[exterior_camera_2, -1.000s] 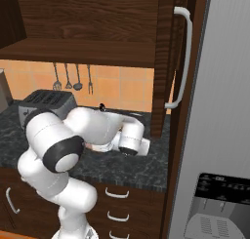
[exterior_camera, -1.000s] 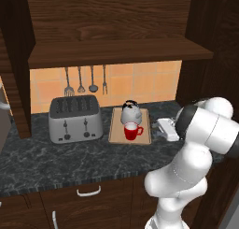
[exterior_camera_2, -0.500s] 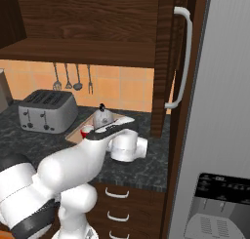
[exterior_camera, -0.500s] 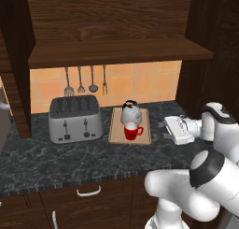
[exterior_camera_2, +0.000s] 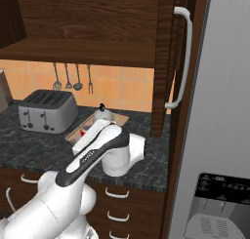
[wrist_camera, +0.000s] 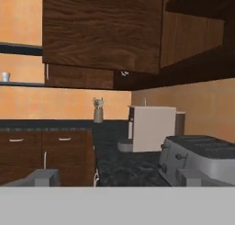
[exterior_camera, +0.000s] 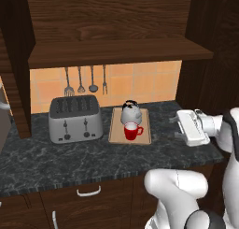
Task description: Pick the kettle from the counter and place it on the tray. Then pick the mug from the cabinet and place it on the tray. Then close the cabinet doors.
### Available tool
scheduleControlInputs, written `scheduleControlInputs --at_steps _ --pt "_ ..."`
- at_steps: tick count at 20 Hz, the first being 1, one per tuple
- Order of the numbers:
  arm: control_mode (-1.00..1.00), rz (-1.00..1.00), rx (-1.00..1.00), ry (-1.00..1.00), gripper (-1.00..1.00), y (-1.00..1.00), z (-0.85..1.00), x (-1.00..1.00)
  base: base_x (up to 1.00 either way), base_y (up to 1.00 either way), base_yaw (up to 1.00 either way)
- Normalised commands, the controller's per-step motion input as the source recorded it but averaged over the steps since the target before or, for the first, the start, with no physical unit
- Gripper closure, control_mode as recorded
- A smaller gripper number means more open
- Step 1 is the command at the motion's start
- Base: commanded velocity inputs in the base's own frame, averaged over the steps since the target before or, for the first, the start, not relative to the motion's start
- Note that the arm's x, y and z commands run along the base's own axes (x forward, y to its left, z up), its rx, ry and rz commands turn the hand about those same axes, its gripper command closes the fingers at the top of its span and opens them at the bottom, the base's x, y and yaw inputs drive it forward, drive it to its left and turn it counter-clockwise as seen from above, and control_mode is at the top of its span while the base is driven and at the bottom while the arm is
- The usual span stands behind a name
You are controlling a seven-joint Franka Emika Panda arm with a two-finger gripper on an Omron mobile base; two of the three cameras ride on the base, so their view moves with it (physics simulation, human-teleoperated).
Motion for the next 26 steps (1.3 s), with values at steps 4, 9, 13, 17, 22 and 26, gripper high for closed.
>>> scheduleControlInputs --at_steps 4,9,13,17,22,26 --pt "-1.00 -0.11 -0.06 -0.07 -1.00 -0.12 0.50 -0.64 0.00 0.00 0.00" --pt "-1.00 -0.18 -0.04 -0.07 -1.00 -0.18 0.32 -0.70 0.00 0.00 0.00" --pt "-1.00 -0.21 -0.05 -0.02 -1.00 -0.18 0.30 -0.63 0.00 0.00 0.00" --pt "-1.00 -0.15 -0.11 -0.02 -1.00 -0.22 0.33 -0.48 0.00 0.00 0.00" --pt "-1.00 -0.06 -0.12 -0.06 -1.00 -0.34 0.32 -0.42 0.00 0.00 0.00" --pt "-1.00 -0.02 -0.09 -0.12 -1.00 -0.46 0.19 -0.43 0.00 0.00 0.00"
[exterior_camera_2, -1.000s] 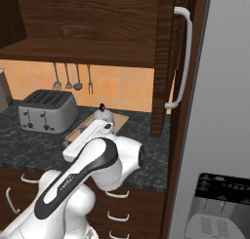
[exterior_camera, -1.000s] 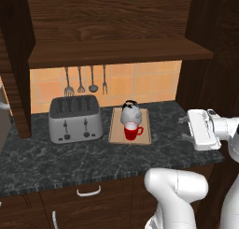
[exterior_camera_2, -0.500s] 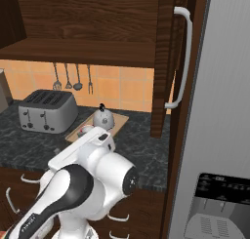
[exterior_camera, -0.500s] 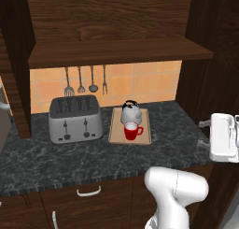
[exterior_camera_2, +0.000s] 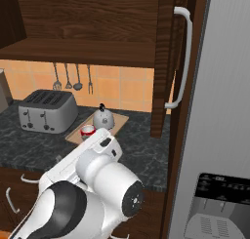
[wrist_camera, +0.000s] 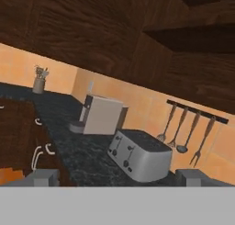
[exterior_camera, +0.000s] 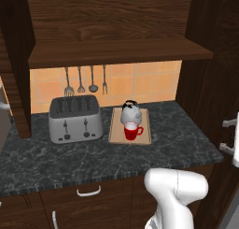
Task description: Pick the kettle from the counter and place it on the tray. Then pick the mug from the cabinet and place it on the tray. Then close the cabinet doors.
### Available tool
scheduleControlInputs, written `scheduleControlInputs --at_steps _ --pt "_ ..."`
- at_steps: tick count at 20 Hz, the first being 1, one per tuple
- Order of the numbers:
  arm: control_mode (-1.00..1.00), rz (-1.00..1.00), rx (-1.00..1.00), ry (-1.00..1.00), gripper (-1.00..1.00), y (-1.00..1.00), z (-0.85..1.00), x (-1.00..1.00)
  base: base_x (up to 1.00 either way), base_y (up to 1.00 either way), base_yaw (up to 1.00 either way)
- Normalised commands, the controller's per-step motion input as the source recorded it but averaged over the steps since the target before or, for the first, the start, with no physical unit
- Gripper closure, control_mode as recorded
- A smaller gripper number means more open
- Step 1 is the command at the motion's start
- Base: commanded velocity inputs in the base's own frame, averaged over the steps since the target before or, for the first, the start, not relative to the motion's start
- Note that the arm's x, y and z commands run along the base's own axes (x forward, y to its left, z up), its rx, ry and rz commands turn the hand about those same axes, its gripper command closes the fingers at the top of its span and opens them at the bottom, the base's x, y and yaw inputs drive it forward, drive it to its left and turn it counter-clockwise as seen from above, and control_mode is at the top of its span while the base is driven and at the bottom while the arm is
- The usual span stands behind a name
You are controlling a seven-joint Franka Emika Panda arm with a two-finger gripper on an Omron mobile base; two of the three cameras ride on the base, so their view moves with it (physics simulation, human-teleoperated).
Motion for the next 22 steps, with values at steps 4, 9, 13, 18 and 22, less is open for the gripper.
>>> scheduleControlInputs --at_steps 4,9,13,18,22 --pt "-1.00 -0.05 -0.02 -0.11 -1.00 -0.52 -0.02 -0.18 0.00 0.00 0.00" --pt "-1.00 -0.07 0.00 -0.13 -1.00 -0.54 -0.08 0.00 0.00 0.00 0.00" --pt "-1.00 -0.07 0.00 -0.12 -1.00 -0.50 -0.31 -0.01 0.00 0.00 0.00" --pt "-1.00 -0.04 0.00 -0.09 -1.00 -0.51 -0.28 -0.03 0.00 0.00 0.00" --pt "-1.00 0.00 0.00 -0.07 -1.00 -0.67 0.01 0.04 0.00 0.00 0.00"
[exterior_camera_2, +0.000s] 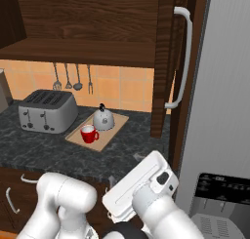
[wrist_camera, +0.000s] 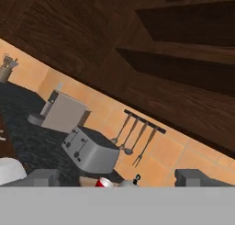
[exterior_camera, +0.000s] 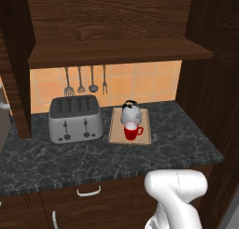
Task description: Pick the kettle from the counter and place it on the tray. Then pick the mug from the cabinet and place it on the tray. Then close the cabinet doors.
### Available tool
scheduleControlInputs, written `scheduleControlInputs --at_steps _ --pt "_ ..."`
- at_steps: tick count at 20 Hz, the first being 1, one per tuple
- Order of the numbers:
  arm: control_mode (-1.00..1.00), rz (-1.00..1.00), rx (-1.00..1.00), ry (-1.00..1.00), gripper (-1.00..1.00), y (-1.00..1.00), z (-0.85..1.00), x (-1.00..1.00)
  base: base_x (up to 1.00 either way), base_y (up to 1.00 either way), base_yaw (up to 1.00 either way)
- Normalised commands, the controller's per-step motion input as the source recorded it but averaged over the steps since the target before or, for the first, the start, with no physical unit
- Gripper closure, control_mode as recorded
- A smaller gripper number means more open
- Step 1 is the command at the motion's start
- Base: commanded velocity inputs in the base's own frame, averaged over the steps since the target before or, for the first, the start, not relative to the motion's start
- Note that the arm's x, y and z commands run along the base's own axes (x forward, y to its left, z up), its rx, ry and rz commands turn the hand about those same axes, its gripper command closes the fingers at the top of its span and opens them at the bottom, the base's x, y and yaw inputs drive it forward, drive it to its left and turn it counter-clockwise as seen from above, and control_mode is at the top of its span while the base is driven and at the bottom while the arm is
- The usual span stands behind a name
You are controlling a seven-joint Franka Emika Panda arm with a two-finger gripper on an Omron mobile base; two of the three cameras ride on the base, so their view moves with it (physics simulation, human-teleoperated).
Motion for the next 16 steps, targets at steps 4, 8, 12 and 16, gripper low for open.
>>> scheduleControlInputs --at_steps 4,8,12,16 --pt "-1.00 0.00 0.00 -0.05 -1.00 -0.68 0.09 0.13 0.00 0.00 0.00" --pt "-1.00 0.00 0.00 -0.11 -1.00 -0.59 0.21 0.08 0.00 0.00 0.00" --pt "-1.00 0.00 0.00 -0.15 -1.00 -0.34 0.36 0.10 0.00 0.00 0.00" --pt "-1.00 0.00 0.00 -0.16 -1.00 -0.10 0.32 0.19 0.00 0.00 0.00"
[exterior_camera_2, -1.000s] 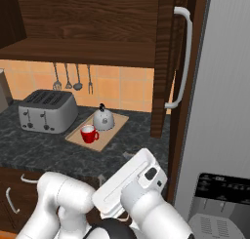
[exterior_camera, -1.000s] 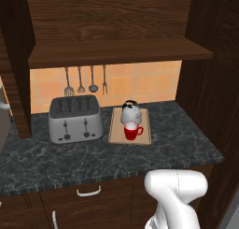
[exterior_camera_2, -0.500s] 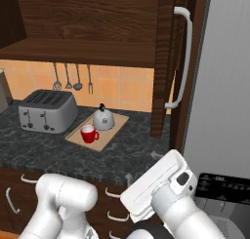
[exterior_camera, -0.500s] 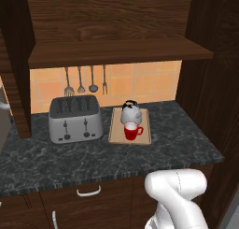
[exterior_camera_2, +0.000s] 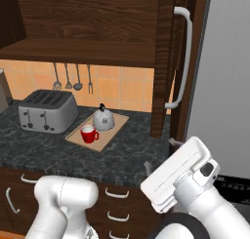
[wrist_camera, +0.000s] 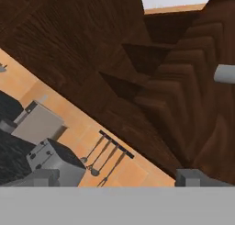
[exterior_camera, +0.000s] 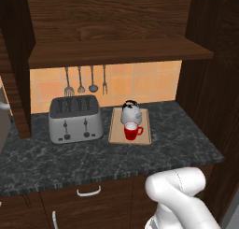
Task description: Pick the kettle from the counter and place it on the tray. Then pick the mug from the cabinet and place it on the tray. Then close the cabinet doors.
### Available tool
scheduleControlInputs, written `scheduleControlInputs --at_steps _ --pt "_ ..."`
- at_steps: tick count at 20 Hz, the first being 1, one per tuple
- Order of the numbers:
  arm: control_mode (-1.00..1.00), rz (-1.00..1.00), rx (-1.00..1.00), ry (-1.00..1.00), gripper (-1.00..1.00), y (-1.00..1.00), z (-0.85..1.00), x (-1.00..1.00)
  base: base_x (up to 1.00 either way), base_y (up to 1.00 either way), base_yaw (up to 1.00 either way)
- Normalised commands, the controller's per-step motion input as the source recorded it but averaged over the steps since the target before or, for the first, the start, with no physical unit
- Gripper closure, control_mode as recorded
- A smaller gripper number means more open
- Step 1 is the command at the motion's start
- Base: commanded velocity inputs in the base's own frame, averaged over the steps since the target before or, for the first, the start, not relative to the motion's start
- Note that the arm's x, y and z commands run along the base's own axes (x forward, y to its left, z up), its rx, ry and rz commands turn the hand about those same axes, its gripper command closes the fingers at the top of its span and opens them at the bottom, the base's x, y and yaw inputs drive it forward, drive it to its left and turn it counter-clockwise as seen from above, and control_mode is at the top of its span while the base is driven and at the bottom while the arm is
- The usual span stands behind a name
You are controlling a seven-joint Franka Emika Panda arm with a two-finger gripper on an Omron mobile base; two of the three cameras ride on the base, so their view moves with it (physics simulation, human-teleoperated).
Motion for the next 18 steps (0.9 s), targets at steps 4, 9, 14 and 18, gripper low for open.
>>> scheduleControlInputs --at_steps 4,9,14,18 --pt "-1.00 0.00 0.00 -0.13 -1.00 -0.01 0.26 0.21 0.00 0.00 0.00" --pt "-1.00 0.00 -0.02 -0.13 -1.00 -0.01 0.34 0.09 0.00 0.00 0.00" --pt "-1.00 0.05 -0.07 -0.17 -1.00 0.07 0.45 0.00 0.00 0.00 0.00" --pt "-1.00 0.08 -0.18 -0.13 -1.00 0.28 0.53 -0.03 0.00 0.00 0.00"
